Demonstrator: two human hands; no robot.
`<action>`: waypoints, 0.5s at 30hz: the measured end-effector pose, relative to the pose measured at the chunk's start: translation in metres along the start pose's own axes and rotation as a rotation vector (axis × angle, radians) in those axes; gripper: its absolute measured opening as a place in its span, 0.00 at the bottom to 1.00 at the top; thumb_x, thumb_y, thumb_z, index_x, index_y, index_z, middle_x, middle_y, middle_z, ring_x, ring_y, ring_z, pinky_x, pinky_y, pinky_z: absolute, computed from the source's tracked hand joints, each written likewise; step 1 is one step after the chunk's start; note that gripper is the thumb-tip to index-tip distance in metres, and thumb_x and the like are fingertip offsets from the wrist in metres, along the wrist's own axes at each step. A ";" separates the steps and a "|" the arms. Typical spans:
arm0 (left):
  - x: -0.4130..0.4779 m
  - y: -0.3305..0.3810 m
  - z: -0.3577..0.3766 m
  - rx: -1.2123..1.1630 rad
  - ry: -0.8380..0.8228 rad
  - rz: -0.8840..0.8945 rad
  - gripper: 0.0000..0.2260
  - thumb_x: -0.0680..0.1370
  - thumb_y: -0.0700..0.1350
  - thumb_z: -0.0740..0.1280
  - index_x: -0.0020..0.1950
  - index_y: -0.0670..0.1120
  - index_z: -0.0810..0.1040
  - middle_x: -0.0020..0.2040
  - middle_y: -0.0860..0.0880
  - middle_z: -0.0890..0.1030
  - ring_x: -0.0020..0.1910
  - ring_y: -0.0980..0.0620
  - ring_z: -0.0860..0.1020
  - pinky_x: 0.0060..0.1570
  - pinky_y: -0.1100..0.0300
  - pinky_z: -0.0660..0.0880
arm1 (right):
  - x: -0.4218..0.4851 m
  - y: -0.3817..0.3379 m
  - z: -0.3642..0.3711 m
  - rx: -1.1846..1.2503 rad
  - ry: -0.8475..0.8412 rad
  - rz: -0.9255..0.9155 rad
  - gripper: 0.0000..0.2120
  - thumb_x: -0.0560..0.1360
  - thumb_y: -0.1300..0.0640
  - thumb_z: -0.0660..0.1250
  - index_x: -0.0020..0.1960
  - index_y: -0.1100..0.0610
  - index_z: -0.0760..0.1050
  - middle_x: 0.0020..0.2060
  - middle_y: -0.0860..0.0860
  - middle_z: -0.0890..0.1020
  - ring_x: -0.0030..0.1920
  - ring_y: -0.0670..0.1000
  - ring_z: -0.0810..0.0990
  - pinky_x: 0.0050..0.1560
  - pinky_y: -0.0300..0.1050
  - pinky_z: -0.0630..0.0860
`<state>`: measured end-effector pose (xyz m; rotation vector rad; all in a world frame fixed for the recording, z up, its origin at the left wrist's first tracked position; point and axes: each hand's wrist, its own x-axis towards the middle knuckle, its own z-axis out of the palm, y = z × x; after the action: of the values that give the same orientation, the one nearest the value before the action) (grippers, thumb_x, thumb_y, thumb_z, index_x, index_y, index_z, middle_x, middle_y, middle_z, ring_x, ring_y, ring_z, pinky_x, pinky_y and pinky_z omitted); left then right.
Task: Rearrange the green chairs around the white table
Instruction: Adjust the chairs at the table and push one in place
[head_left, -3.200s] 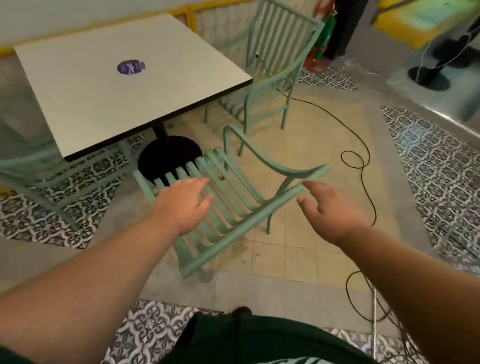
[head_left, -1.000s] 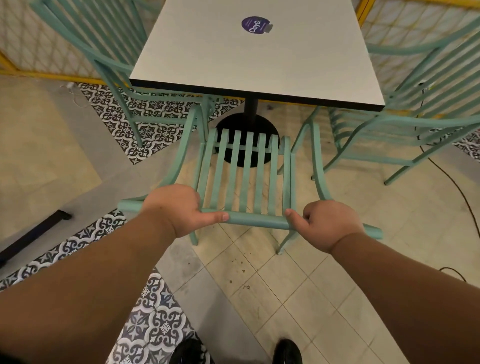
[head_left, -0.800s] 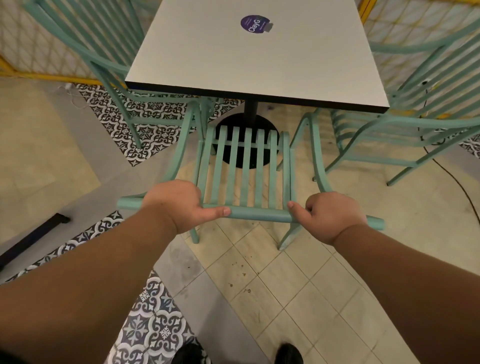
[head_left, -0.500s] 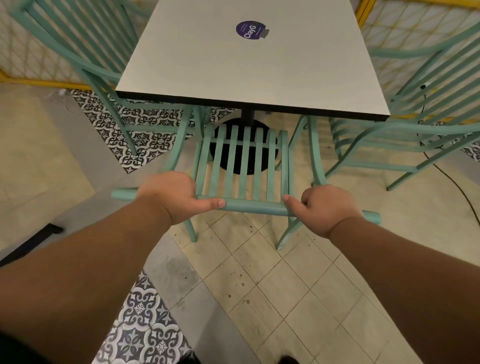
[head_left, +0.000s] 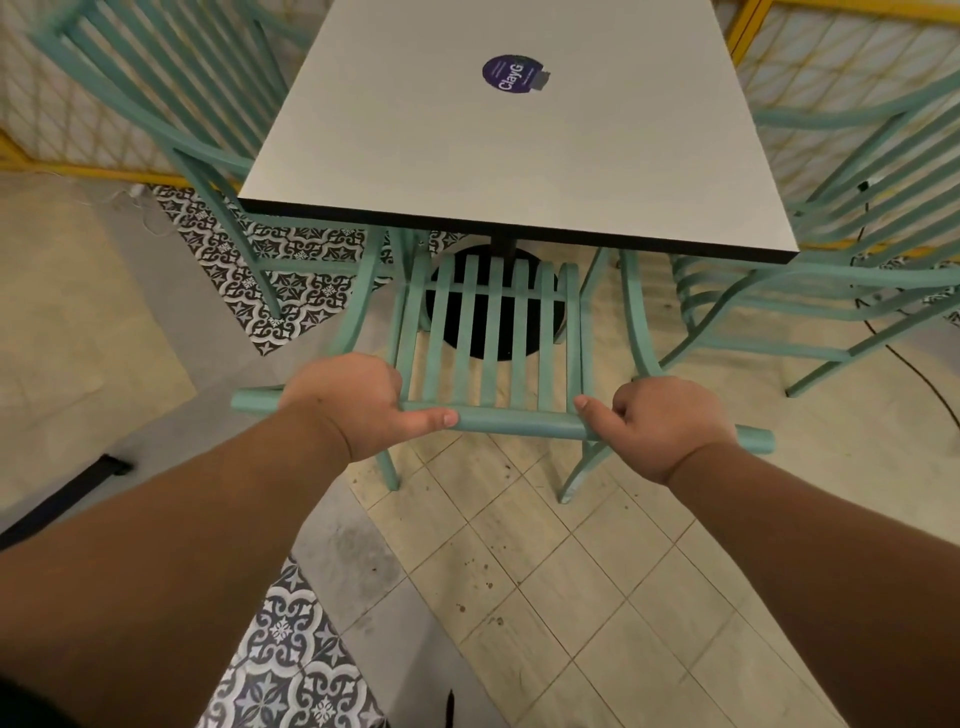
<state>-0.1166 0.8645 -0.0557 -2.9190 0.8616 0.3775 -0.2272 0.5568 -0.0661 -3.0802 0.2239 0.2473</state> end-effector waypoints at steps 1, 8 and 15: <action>0.001 -0.001 0.000 0.003 0.007 0.007 0.46 0.59 0.87 0.36 0.29 0.50 0.75 0.25 0.52 0.74 0.26 0.53 0.76 0.24 0.59 0.67 | 0.001 0.000 0.000 -0.003 0.006 0.000 0.40 0.71 0.23 0.39 0.29 0.52 0.74 0.23 0.48 0.76 0.25 0.50 0.76 0.26 0.43 0.69; 0.002 -0.007 0.003 -0.017 0.036 0.032 0.46 0.61 0.87 0.37 0.29 0.49 0.75 0.24 0.52 0.72 0.26 0.52 0.75 0.24 0.59 0.66 | -0.003 -0.008 -0.001 -0.035 0.025 0.022 0.39 0.73 0.25 0.39 0.30 0.52 0.74 0.23 0.49 0.75 0.25 0.50 0.76 0.25 0.42 0.69; -0.004 -0.007 0.013 -0.011 0.097 0.020 0.45 0.67 0.82 0.35 0.28 0.48 0.75 0.24 0.52 0.71 0.25 0.51 0.75 0.24 0.58 0.69 | -0.011 -0.009 0.006 -0.049 0.073 0.044 0.40 0.73 0.24 0.39 0.29 0.52 0.74 0.22 0.48 0.74 0.24 0.50 0.74 0.25 0.41 0.65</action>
<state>-0.1187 0.8747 -0.0673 -2.9624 0.9037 0.2451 -0.2376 0.5675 -0.0702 -3.1392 0.2938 0.1438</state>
